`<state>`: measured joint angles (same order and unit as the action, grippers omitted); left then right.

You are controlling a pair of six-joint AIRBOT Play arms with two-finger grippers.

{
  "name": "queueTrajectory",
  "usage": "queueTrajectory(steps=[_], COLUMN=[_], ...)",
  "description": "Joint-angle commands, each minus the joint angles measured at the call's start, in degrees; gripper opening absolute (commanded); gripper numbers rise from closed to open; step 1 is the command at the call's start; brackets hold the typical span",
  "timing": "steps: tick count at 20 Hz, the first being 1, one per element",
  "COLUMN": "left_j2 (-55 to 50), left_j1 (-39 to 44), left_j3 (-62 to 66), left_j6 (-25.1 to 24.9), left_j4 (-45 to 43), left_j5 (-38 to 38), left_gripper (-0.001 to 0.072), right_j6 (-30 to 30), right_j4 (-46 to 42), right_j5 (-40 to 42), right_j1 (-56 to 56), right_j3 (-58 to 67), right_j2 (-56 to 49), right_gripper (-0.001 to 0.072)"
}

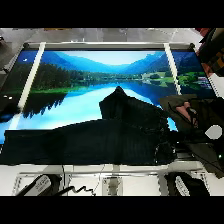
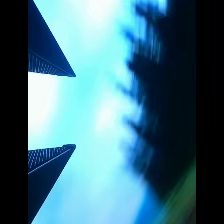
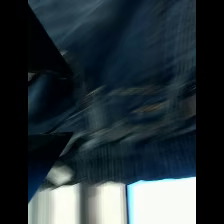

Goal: Fold the clothes and pants, and hang the long-sleeved shirts on hangers.

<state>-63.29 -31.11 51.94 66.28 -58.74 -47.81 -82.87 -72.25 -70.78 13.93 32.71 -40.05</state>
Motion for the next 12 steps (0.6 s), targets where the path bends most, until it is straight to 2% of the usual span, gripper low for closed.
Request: queueTrajectory(steps=[1,4,6,8,9,10,12], left_j2=[-0.5,-5.0,-10.7,-17.5,-20.9,-24.4,-30.2], left_j1=[21.1,36.8,43.4,47.3,48.4,49.2,49.7], left_j3=[0.4,0.4,1.2,4.1,5.9,8.1,12.3], left_j6=[-4.1,-0.2,-0.3,-0.3,-0.3,-0.3,-0.3], left_j4=[8.0,11.6,17.5,18.9,19.0,18.9,19.0], left_j5=[-4.4,5.2,7.2,6.7,6.6,6.2,6.0], left_gripper=[0.0512,0.0511,0.0513,0.0533,0.0614,0.0648,0.0648], right_j6=[0.0,0.0,0.0,0.0,0.0,0.0,0.0], right_j4=[5.2,4.7,4.7,4.7,4.7,4.7,4.7], right_j5=[10.1,11.7,11.7,11.6,11.6,11.6,11.6], right_j1=[0.0,0.0,0.0,0.0,0.0,0.0,0.0], right_j3=[0.0,0.0,0.0,0.0,0.0,0.0,0.0], right_j2=[0.0,0.0,0.0,0.0,0.0,0.0,0.0], right_gripper=[0.0404,0.0404,0.0403,0.0403,0.0403,0.0404,0.0403])
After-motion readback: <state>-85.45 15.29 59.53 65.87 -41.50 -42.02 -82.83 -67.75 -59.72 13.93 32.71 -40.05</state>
